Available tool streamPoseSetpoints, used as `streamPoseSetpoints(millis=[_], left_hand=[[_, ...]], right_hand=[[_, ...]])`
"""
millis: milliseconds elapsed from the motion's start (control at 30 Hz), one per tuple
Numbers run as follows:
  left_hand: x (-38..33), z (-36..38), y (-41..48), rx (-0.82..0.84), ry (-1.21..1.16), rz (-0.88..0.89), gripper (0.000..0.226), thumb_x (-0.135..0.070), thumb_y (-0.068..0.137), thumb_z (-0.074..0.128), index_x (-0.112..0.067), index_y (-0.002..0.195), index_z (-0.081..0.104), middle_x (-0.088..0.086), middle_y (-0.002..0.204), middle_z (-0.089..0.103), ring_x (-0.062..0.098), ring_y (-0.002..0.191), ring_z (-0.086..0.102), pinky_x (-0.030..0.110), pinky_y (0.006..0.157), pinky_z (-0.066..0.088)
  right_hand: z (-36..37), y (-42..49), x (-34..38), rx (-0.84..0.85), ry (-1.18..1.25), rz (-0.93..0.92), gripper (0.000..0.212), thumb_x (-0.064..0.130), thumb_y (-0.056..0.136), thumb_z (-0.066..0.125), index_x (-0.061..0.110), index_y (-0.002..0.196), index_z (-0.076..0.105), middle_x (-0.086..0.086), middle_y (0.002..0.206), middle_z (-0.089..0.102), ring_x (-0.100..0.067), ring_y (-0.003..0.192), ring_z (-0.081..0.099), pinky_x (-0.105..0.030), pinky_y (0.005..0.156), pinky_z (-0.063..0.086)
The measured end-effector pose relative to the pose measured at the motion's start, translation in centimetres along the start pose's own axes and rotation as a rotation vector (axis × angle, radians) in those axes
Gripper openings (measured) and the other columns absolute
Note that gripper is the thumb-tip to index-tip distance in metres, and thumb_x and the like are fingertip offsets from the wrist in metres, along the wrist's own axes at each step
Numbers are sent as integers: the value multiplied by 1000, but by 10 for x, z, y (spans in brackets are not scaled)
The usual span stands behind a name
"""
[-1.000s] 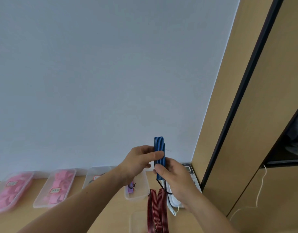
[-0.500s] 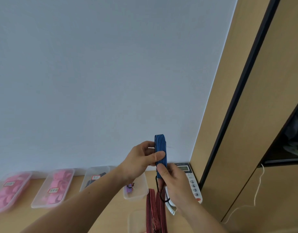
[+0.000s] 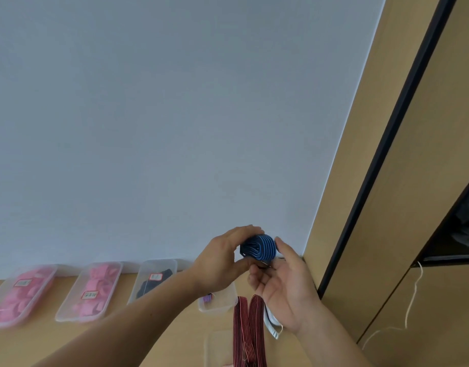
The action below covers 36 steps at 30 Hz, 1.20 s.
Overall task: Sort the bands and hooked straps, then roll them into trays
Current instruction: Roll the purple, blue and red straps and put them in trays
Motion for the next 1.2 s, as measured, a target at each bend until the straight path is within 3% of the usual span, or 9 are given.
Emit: streamPoseSetpoints(millis=[133,300,400,500,633,733,867,933,1200], left_hand=[[0,-7,-8,-34,238,107,57,-13,83,73,-23,136,56,-18,136,55,7,134,46,25,106,44],[-19,-11,-14,-94,529,305,52,-15,70,88,-15,119,71,-1,116,73,19,86,73,26,62,58],[-2,-4,-16,32,515,174,65,-7,75,77,-16,136,59,0,136,62,18,108,68,27,79,58],[36,-3,-26,212,19,-271,66,-5,86,53,-27,148,43,-11,152,44,7,128,54,17,98,46],[62,-18,-37,41,-655,-697,21,-15,96,55,-15,108,72,5,105,76,27,88,72,42,87,57],[75,-22,-47,39,-710,-762,23,-17,97,59,-1,110,71,20,99,75,37,86,69,45,85,59],[101,-32,-59,-38,-882,-789,23,-2,98,50,4,110,68,25,97,73,35,86,73,35,71,59],[113,-33,-67,-51,-973,-803,24,0,99,46,4,109,68,26,98,73,35,87,73,35,72,58],[148,-16,-88,-29,-1177,-880,30,1,99,42,4,118,64,27,117,67,35,97,68,52,94,54]], right_hand=[[-2,4,3,-41,-101,-33,59,41,75,75,-4,112,67,-18,89,71,-22,70,69,-33,63,58],[2,7,-1,-66,-169,-32,52,32,71,77,-3,109,68,-21,92,72,-27,76,70,-35,64,57],[-1,14,-3,-114,-230,-71,38,24,77,75,-3,103,70,-22,89,71,-28,75,69,-36,65,55],[-4,21,6,-208,-493,-214,33,15,80,75,-1,108,68,-16,92,69,-22,81,68,-34,69,56],[20,23,4,-263,-1032,-399,83,23,74,80,15,146,40,17,116,65,-1,103,65,-32,94,53],[41,25,-6,-220,-1229,-499,65,28,75,79,34,133,50,23,101,66,4,94,65,-28,86,55],[57,32,-15,-123,-1074,-510,15,25,92,67,36,100,73,0,94,75,-15,85,70,-30,82,55],[61,35,-16,-156,-1075,-560,16,25,97,59,26,93,75,-11,93,73,-22,80,68,-34,75,53],[51,68,-45,-228,-1144,-438,29,13,84,73,33,105,75,16,97,76,8,86,68,-15,81,52]])
Point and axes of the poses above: each hand's wrist, its own y-axis towards the middle knuckle, its own z-axis out of the palm, x = y × z, the point moved 9 cm from there along y, towards the middle knuckle
